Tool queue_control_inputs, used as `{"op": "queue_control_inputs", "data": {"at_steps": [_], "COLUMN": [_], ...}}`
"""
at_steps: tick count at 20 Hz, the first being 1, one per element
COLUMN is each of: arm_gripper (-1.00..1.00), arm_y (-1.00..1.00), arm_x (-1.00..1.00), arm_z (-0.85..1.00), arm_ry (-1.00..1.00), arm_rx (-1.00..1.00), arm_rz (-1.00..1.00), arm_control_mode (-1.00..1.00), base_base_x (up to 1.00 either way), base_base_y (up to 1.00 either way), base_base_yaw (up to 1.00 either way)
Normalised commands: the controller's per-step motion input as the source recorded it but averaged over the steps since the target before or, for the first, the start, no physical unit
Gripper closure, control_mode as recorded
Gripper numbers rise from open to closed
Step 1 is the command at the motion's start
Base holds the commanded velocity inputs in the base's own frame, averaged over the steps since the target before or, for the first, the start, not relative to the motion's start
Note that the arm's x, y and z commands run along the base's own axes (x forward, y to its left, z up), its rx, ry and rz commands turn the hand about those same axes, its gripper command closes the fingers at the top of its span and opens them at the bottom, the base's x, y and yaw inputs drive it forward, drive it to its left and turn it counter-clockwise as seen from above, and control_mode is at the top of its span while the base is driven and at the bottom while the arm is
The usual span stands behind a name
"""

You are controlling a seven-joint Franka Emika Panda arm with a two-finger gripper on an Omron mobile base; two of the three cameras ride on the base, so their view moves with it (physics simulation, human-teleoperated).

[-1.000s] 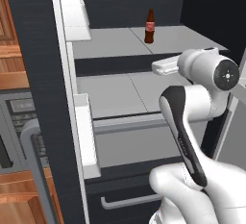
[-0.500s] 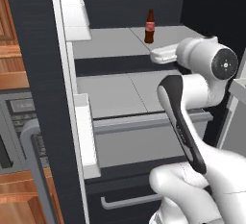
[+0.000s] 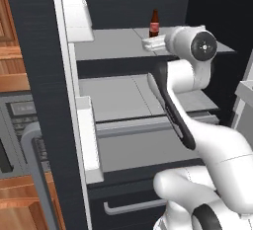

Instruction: Open the fridge, grab two sodas, and place both sodas inside the bowl with ice on the dining counter.

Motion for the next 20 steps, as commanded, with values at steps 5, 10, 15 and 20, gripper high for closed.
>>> {"op": "queue_control_inputs", "data": {"at_steps": [5, 10, 15, 20], "arm_gripper": [-1.0, -1.0, -1.0, -1.0], "arm_y": [0.09, -0.16, -0.05, -0.06], "arm_x": [0.74, 0.52, 0.4, 0.42], "arm_z": [0.24, 0.18, 0.24, 0.12], "arm_ry": [0.15, 0.21, 0.15, 0.06], "arm_rx": [0.06, 0.13, 0.06, 0.01], "arm_rz": [-0.11, -0.07, -0.01, 0.0], "arm_control_mode": [-1.0, -1.0, -1.0, -1.0], "base_base_x": [0.0, 0.0, 0.0, 0.0], "base_base_y": [0.0, 0.0, 0.0, 0.0], "base_base_yaw": [0.0, 0.0, 0.0, 0.0]}}
